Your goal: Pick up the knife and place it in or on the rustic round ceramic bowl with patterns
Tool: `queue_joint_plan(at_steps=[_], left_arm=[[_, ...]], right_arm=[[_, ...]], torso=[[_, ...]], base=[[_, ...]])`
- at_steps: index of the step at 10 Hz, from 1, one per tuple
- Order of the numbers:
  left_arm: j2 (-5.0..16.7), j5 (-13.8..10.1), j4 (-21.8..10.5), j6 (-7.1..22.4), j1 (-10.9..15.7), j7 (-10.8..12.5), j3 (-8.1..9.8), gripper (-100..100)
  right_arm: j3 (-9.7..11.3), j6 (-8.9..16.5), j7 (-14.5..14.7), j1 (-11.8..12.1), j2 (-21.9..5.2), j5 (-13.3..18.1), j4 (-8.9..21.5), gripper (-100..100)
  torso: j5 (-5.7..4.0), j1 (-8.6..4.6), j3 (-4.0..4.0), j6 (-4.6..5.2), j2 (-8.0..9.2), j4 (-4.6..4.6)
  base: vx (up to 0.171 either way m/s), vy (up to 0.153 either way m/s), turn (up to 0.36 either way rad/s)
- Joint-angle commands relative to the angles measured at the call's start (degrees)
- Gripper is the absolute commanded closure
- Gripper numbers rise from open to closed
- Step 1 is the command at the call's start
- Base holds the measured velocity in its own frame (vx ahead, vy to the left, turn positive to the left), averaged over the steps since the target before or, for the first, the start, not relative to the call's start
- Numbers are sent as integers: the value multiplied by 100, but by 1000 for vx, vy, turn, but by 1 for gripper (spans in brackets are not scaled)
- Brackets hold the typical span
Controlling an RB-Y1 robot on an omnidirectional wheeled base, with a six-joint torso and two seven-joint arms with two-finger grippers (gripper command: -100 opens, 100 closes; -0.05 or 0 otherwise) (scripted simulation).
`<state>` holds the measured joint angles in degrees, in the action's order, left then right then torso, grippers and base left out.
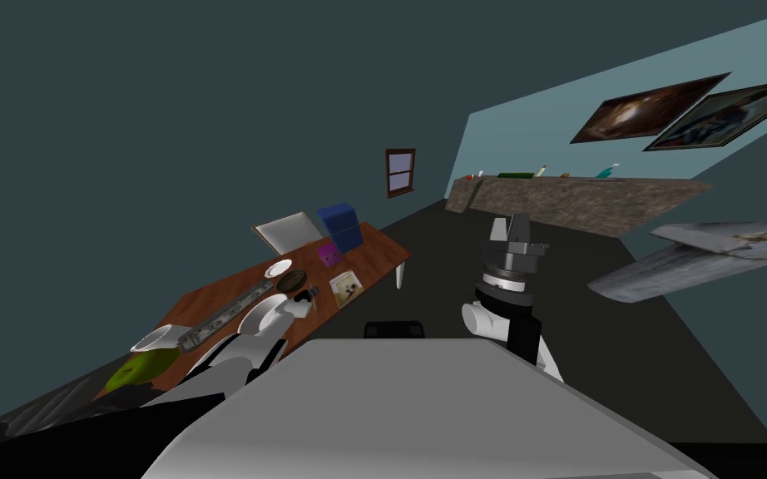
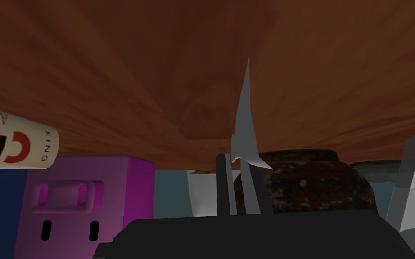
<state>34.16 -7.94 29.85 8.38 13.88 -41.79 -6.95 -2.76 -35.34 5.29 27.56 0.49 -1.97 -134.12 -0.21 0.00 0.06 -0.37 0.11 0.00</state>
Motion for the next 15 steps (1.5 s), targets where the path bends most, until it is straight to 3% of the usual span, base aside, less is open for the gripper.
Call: queue_joint_plan(at_steps=[1,2,3,4,6,9,10,12,14,15], left_arm=[[2,-16,-1,0,3,-178,1,100],[1,-12,-3,3,0,-114,2,100],[2,-13,-4,4,0,-135,4,0],[173,-48,27,18,0,-110,-83,100],[173,-48,27,18,0,-110,-83,100],[526,-142,91,85,15,-78,-248,100],[739,-205,129,138,29,-64,-339,100],[957,-276,166,204,48,-54,-425,100],[957,-276,166,204,48,-54,-425,100],[1169,-349,202,278,71,-52,-500,100]], right_arm=[[0,0,0,0,0,0,0,0],[0,0,0,0,0,0,0,0],[0,0,0,0,0,0,0,0],[0,0,0,0,0,0,0,0],[1,0,0,-1,0,0,0,0],[1,0,0,-2,0,0,0,0],[1,0,0,-2,0,0,0,0],[1,0,0,-2,1,0,0,0],[0,0,0,-1,0,0,0,0],[0,0,0,0,0,0,0,0]], torso=[[0,0,0,0,0,0],[0,0,-2,3,-5,0],[0,1,-3,4,-6,-1],[1,1,-3,4,-6,-1],[-3,-16,13,8,23,5],[-7,-19,21,13,33,11],[-8,-23,23,14,39,11],[-14,-33,38,13,63,17],[-10,-20,28,12,44,14],[-5,-5,16,7,25,7]], base=[[0,0,0],[0,0,0],[0,0,0],[-71,-30,-171],[-64,-31,-65],[-100,-41,-172],[-155,-86,-260],[-154,-60,-219],[-58,-17,-9],[-72,-8,-168]])
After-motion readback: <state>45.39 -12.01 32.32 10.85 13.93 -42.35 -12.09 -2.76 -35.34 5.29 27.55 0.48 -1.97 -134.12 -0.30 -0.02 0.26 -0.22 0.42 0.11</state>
